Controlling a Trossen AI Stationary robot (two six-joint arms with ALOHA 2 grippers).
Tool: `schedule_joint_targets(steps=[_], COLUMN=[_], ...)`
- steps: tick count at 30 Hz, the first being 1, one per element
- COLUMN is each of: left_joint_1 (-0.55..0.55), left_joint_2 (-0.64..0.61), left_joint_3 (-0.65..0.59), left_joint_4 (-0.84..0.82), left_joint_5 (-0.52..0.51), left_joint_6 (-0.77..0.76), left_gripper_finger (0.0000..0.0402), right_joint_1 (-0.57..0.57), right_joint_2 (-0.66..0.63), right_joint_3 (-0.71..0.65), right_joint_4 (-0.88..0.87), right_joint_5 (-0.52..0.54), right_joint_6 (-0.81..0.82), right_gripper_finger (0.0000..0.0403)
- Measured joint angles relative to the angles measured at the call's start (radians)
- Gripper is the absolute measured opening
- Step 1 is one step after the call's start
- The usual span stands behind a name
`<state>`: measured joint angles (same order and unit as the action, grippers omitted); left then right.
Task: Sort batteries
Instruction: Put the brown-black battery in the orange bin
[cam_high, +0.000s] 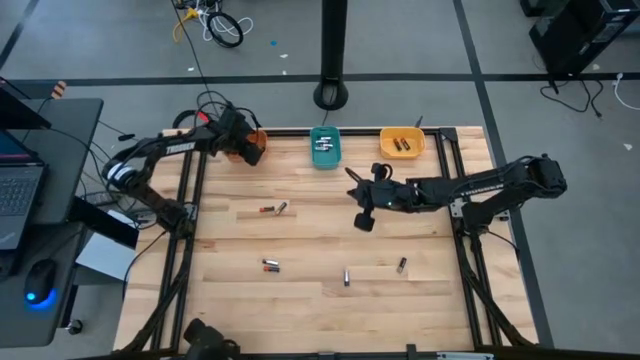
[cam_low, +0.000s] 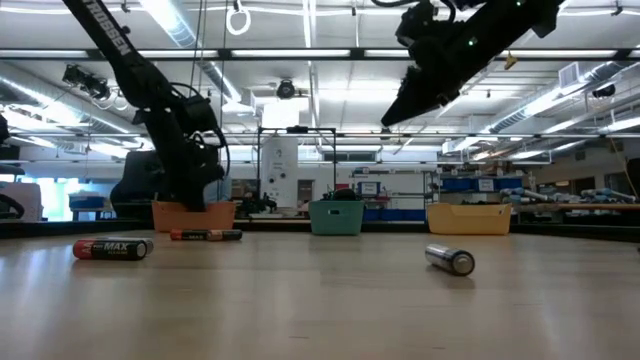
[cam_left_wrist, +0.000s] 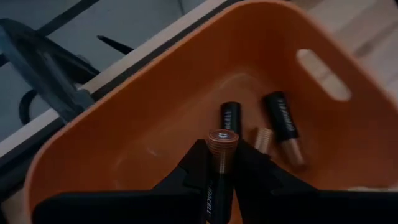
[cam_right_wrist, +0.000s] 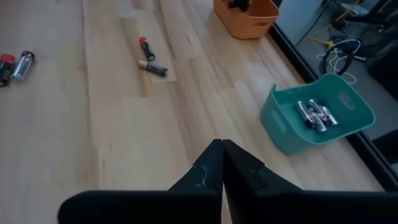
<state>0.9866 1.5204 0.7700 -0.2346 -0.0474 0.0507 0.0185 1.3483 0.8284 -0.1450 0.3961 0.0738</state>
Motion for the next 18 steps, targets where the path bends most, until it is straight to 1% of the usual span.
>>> schedule_joint_targets(steps=[7, 11, 12, 16, 18], left_joint_1=[0.003, 0.004, 0.004, 0.002, 0.002], left_joint_2=[0.037, 0.046, 0.045, 0.044, 0.043], left_joint_3=[0.0, 0.0, 0.001, 0.001, 0.001], left_joint_4=[-0.012, -0.011, -0.005, 0.003, 0.009], left_joint_5=[-0.032, -0.036, -0.036, -0.036, -0.045], left_joint_6=[0.019, -0.002, -0.002, -0.002, -0.002], left_gripper_finger=[0.0053, 0.0054, 0.006, 0.011, 0.0128], right_joint_1=[-0.003, -0.003, -0.003, -0.003, -0.001], right_joint_2=[0.0, 0.0, 0.0, 0.0, 0.0], right_joint_3=[0.0, 0.0, 0.0, 0.0, 0.0], right_joint_4=[0.001, 0.0, 0.001, 0.001, 0.001], right_joint_5=[-0.006, -0.006, -0.006, -0.006, -0.006], right_joint_6=[0.0, 0.0, 0.0, 0.0, -0.005], right_gripper_finger=[0.0009, 0.0017, 0.0019, 0.0016, 0.0012])
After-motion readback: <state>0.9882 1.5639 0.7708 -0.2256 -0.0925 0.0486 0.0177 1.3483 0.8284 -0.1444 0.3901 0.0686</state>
